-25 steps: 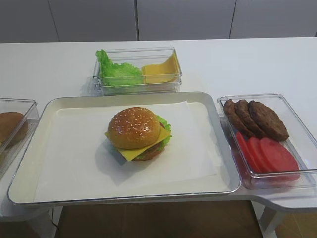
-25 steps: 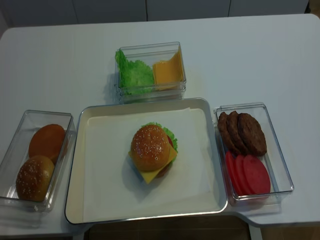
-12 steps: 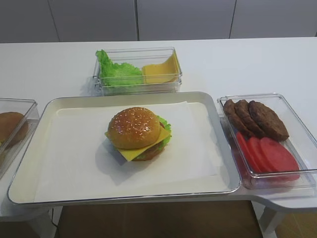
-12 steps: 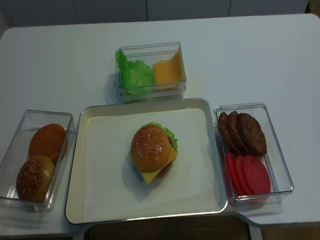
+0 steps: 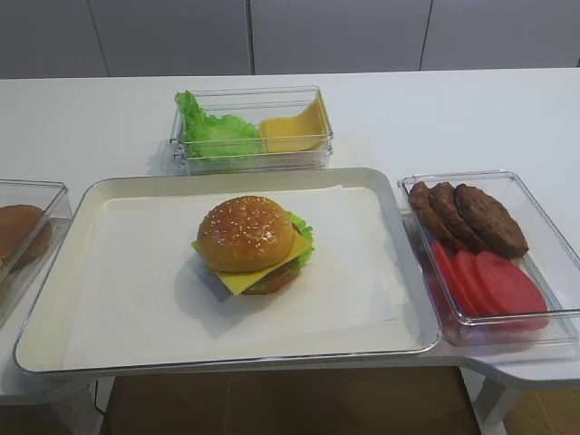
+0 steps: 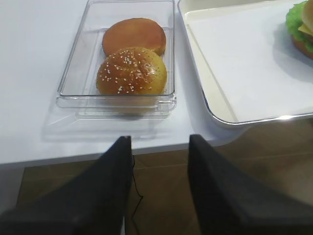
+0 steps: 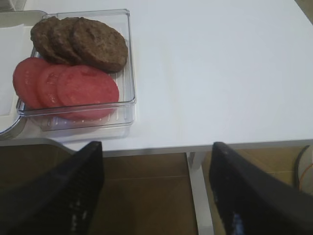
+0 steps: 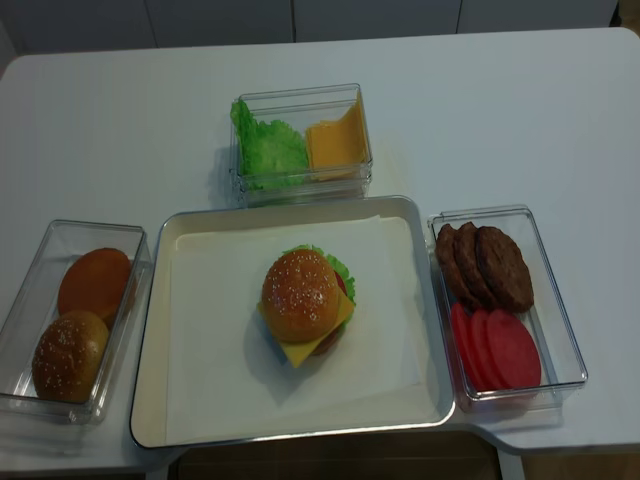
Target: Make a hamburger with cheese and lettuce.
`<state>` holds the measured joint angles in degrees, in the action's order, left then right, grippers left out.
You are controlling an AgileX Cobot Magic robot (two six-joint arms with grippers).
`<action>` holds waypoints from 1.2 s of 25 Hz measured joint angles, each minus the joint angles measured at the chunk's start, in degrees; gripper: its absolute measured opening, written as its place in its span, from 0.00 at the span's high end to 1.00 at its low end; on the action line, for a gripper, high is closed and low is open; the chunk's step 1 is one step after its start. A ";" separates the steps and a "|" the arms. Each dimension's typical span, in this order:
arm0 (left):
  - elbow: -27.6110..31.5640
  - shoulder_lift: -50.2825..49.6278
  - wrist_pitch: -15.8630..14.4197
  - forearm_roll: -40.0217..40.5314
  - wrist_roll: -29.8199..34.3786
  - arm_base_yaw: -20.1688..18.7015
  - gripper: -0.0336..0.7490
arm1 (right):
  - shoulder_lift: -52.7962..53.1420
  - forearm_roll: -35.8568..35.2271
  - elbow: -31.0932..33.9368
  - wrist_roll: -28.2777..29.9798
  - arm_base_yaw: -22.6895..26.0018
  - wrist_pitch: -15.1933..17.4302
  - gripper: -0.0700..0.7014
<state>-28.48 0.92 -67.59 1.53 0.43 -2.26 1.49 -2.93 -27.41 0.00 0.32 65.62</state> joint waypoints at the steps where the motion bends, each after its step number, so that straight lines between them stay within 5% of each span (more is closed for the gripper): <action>1: 0.00 0.00 0.00 0.00 0.00 0.00 0.58 | 0.00 0.00 0.00 0.00 0.00 0.00 0.25; 30: 0.00 0.00 0.00 0.00 0.00 0.08 0.59 | 0.00 0.00 0.00 0.00 0.00 0.00 0.25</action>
<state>-28.48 0.92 -67.59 1.53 0.43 -2.19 1.49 -2.93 -27.41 0.00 0.32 65.62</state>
